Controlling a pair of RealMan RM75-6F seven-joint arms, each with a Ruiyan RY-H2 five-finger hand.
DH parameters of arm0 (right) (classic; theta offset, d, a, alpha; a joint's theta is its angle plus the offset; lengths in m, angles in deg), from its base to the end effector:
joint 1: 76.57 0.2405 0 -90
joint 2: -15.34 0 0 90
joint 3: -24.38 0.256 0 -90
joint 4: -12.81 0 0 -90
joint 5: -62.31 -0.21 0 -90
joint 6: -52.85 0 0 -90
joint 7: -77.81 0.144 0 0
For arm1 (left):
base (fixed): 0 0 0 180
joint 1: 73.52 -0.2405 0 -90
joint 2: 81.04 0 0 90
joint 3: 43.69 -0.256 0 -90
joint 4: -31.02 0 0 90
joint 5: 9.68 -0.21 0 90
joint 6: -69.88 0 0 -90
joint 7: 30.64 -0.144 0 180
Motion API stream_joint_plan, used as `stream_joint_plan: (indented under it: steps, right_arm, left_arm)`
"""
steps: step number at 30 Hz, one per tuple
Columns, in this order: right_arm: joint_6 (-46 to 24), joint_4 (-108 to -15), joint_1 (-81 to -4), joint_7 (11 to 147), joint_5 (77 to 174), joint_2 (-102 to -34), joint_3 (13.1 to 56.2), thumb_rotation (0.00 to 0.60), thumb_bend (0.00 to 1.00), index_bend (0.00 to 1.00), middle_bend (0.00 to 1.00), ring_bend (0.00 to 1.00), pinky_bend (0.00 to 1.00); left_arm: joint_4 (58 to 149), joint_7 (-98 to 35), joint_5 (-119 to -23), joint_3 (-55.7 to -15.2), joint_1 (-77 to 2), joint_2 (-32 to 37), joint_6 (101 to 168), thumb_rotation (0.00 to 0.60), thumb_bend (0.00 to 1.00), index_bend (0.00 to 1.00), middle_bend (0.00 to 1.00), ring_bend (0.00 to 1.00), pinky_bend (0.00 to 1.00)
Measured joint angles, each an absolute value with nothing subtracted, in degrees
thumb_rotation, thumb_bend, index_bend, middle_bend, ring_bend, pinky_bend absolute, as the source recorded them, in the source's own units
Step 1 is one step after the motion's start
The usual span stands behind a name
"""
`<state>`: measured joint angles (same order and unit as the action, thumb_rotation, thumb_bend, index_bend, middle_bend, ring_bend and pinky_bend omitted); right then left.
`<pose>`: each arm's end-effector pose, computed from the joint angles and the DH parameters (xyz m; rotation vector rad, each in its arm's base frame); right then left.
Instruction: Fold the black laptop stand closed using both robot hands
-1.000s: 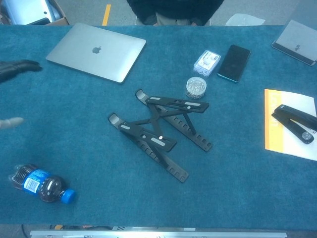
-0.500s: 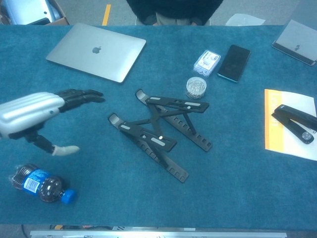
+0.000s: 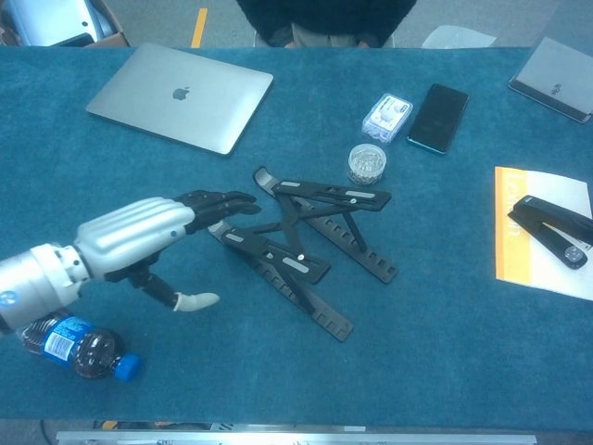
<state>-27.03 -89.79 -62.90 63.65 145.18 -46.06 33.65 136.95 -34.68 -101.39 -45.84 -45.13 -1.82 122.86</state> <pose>-0.2442 -0.2410 0.1643 1.4779 -0.7259 0.9424 -0.1459 0.1973 -0.0109 -2.2007 -1.2433 -1.0808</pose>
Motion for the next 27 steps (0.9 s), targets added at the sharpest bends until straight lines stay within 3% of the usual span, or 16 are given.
stream_joint_plan:
  steps: [27]
  right_arm:
    - [-27.4, -89.8, -63.4, 65.7, 144.0, -43.5, 33.5, 0.6, 0.06, 0.13, 0.25, 0.09, 0.16]
  left_arm:
    - [129.4, -40.1, -93.0, -43.8, -46.7, 16.1, 128.8, 0.488, 0.26, 0.0, 0.0, 0.0, 0.01]
